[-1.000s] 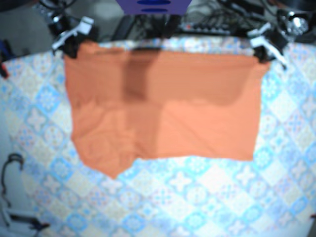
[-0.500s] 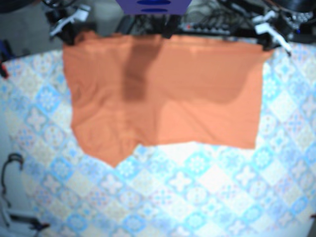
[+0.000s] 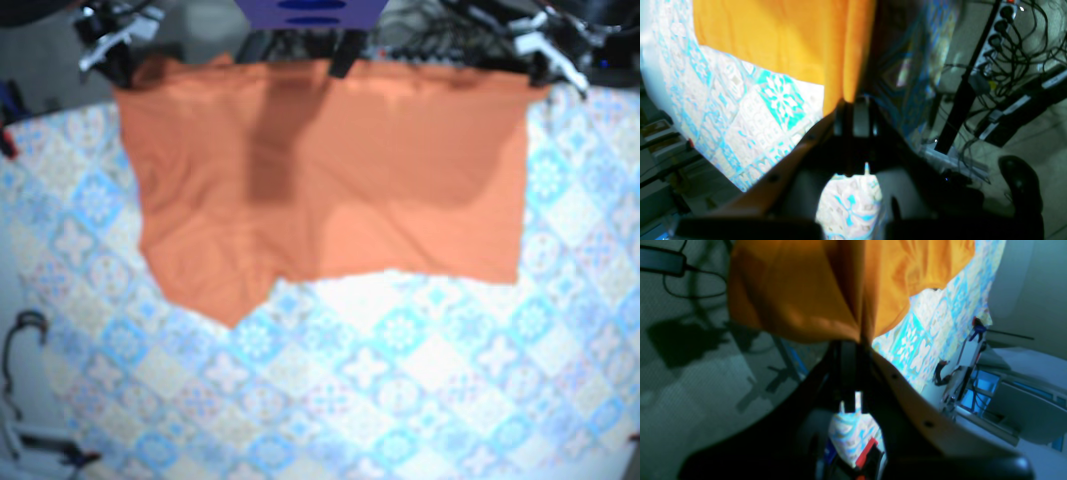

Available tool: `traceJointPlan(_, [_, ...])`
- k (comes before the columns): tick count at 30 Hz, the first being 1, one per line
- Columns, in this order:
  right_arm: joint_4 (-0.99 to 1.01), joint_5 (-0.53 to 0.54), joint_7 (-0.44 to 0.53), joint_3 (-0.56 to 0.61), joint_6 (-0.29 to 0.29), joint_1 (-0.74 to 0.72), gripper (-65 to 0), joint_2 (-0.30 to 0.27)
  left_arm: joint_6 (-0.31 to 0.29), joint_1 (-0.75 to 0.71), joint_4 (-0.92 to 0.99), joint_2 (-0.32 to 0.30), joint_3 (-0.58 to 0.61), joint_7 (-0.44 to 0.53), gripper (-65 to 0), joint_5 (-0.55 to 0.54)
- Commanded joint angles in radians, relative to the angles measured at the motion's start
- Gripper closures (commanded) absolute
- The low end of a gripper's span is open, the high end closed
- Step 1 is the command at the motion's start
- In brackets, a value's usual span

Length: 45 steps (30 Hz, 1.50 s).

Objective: Fold the T-shirt properly
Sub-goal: 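Lower the held shoulder edge back onto the table with both grippers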

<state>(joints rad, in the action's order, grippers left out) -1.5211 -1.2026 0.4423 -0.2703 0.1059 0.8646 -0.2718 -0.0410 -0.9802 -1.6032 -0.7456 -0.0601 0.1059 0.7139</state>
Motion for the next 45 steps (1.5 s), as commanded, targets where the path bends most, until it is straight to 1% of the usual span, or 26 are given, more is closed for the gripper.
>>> traceJointPlan(1, [-0.012, 0.016, -0.01, -0.011, 0.016, 0.011, 0.0, -0.011, 0.017, -0.007, -0.007, -0.019, -0.011, -0.011, 0.0, -0.003])
traceJointPlan(3, [-0.012, 0.014, -0.013, -0.01, 0.012, 0.008, 0.0, -0.011, 0.017, 0.01, -0.009, -0.019, -0.01, -0.015, 0.0, -0.003])
traceJointPlan(6, [-0.014, 0.013, -0.013, -0.007, 0.002, -0.04, 0.0, -0.007, 0.016, 0.062, -0.012, -0.016, -0.007, -0.019, 0.0, -0.003])
traceJointPlan(10, [-0.012, 0.011, -0.013, -0.007, -0.062, -0.091, 0.0, -0.004, 0.013, 0.109, -0.009, -0.016, -0.007, -0.019, 0.0, -0.003])
traceJointPlan(15, [-0.012, 0.011, -0.02, 0.041, -0.096, -0.158, 0.0, -0.004, 0.01, 0.159, -0.009, -0.015, -0.005, -0.021, 0.0, -0.001])
traceJointPlan(19, [-0.009, 0.011, -0.03, 0.065, -0.111, -0.203, 0.0, -0.004, 0.008, 0.198, -0.007, 0.01, -0.005, -0.021, 0.0, 0.006])
traceJointPlan(24, [0.003, 0.011, -0.112, 0.154, -0.113, -0.247, 0.0, -0.008, 0.008, 0.217, 0.01, 0.011, -0.001, -0.021, 0.0, 0.006])
traceJointPlan(26, [0.023, 0.011, -0.133, 0.182, -0.12, -0.262, 0.0, -0.01, 0.008, 0.251, 0.024, 0.018, 0.041, -0.03, 0.0, 0.008])
traceJointPlan(27, [0.035, 0.011, -0.139, 0.193, -0.128, -0.273, 0.0, -0.01, 0.008, 0.266, 0.036, 0.019, 0.058, -0.053, 0.0, 0.008])
traceJointPlan(29, [0.06, 0.011, -0.139, 0.205, -0.133, -0.29, 0.0, -0.01, 0.008, 0.292, 0.068, 0.019, 0.093, -0.093, 0.0, 0.008])
traceJointPlan(32, [0.081, 0.01, -0.139, 0.219, -0.133, -0.307, 0.0, -0.01, 0.008, 0.338, 0.105, 0.022, 0.148, -0.104, 0.0, 0.008])
traceJointPlan(34, [0.086, -0.015, -0.139, 0.22, -0.133, -0.315, 0.0, -0.007, 0.008, 0.355, 0.126, 0.024, 0.167, -0.104, 0.0, 0.008])
traceJointPlan(36, [0.092, -0.05, -0.133, 0.22, -0.133, -0.328, 0.0, -0.007, 0.008, 0.358, 0.134, 0.024, 0.17, -0.104, 0.0, 0.008])
traceJointPlan(39, [0.098, -0.073, -0.132, 0.22, -0.133, -0.328, 0.0, -0.007, 0.008, 0.358, 0.134, 0.025, 0.17, -0.104, 0.0, 0.008])
traceJointPlan(43, [0.098, -0.072, -0.13, 0.222, -0.133, -0.356, 0.0, -0.008, 0.008, 0.358, 0.134, 0.025, 0.165, -0.105, 0.0, 0.008])
traceJointPlan(45, [0.098, -0.072, -0.13, 0.24, -0.133, -0.373, 0.0, -0.008, 0.008, 0.358, 0.134, 0.022, 0.165, -0.105, 0.0, 0.006])
